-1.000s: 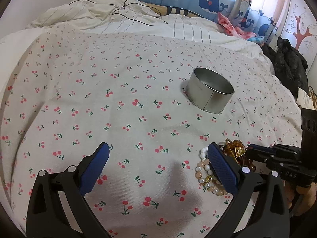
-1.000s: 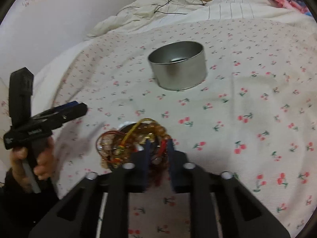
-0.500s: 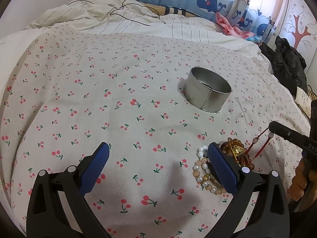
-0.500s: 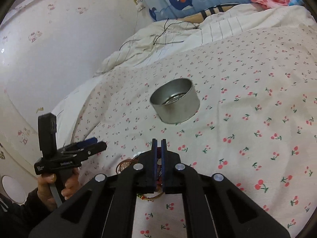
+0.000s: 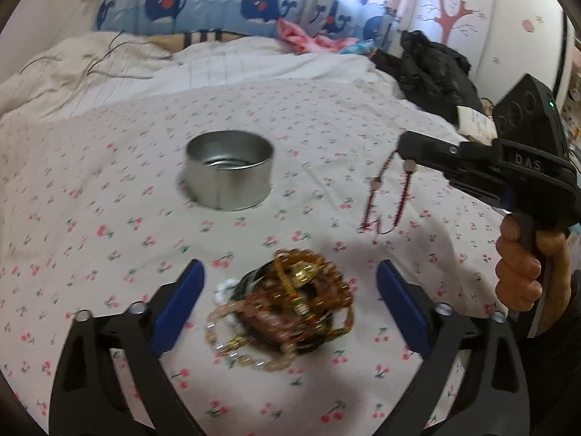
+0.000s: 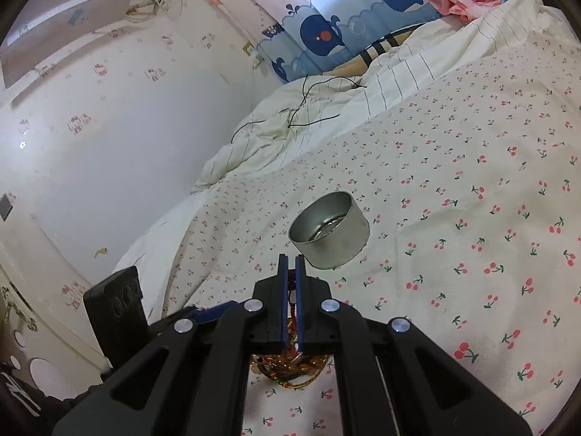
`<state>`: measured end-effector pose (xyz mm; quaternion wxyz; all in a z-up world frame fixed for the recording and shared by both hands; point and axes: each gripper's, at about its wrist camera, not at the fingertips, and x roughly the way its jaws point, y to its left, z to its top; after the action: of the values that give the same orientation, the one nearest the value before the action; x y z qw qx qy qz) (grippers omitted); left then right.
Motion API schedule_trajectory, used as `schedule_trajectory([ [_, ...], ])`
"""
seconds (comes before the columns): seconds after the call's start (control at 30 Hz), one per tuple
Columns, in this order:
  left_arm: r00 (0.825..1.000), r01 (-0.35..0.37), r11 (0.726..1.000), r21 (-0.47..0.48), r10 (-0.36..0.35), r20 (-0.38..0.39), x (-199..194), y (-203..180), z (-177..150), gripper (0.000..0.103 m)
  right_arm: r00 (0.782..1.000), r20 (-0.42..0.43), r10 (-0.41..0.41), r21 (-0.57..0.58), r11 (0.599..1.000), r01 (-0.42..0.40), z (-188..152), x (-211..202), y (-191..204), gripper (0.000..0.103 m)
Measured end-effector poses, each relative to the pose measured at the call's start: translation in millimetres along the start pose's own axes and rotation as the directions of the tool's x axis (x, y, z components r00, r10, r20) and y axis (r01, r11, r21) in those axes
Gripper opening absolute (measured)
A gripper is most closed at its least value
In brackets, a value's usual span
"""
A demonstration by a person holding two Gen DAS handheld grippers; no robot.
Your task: Organize jewelry
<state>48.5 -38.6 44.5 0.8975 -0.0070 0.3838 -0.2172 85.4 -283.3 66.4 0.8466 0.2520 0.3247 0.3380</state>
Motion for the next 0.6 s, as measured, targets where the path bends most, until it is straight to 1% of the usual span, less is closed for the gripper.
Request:
schedule_trajectory([
  [0.07,0.999,0.031,0.999,-0.013,-0.030,0.009,2,-2,1,0.076,1.000,0.001,0.018,0.004,1.000,-0.018,0,-2,1,0.005],
  [0.17,0.998,0.052,0.998,-0.023,-0.052,0.033,4,-8,2,0.074,0.999,0.009,0.041,0.012,0.999,-0.041,0,-4,2,0.005],
  [0.23,0.998,0.065,0.997,-0.031,-0.064,0.016,9,-12,0,0.071,0.998,0.015,0.058,0.025,0.998,-0.059,-1,-8,0,0.005],
  [0.33,0.998,0.051,0.996,-0.068,-0.052,-0.022,21,-12,-4,0.063,0.997,0.024,0.077,0.042,0.996,-0.078,0,-11,-2,0.005],
  [0.37,0.998,0.060,0.994,-0.088,-0.063,-0.029,24,-12,-5,0.053,0.996,0.026,0.081,0.046,0.996,-0.082,0,-11,-3,0.005],
  [0.4,0.997,0.064,0.993,-0.096,-0.067,-0.034,26,-12,-5,0.039,0.996,0.029,0.088,0.051,0.995,-0.089,0,-12,-3,0.005],
  [0.47,0.996,0.062,0.992,-0.107,-0.069,-0.061,34,-14,-5,0.027,0.995,0.030,0.098,0.057,0.993,-0.099,0,-13,-3,0.005],
  [0.5,0.996,0.043,0.993,-0.108,-0.051,-0.071,36,-15,-6,0.022,0.994,0.030,0.102,0.058,0.993,-0.103,-1,-13,-3,0.005],
  [0.57,0.995,0.029,0.991,-0.133,-0.041,-0.088,40,-13,-8,0.018,0.994,0.031,0.107,0.059,0.992,-0.109,0,-13,-2,0.005],
  [0.6,0.996,0.024,0.988,-0.153,-0.037,-0.084,39,-10,-7,0.016,0.993,0.031,0.111,0.059,0.992,-0.113,0,-14,-2,0.005],
])
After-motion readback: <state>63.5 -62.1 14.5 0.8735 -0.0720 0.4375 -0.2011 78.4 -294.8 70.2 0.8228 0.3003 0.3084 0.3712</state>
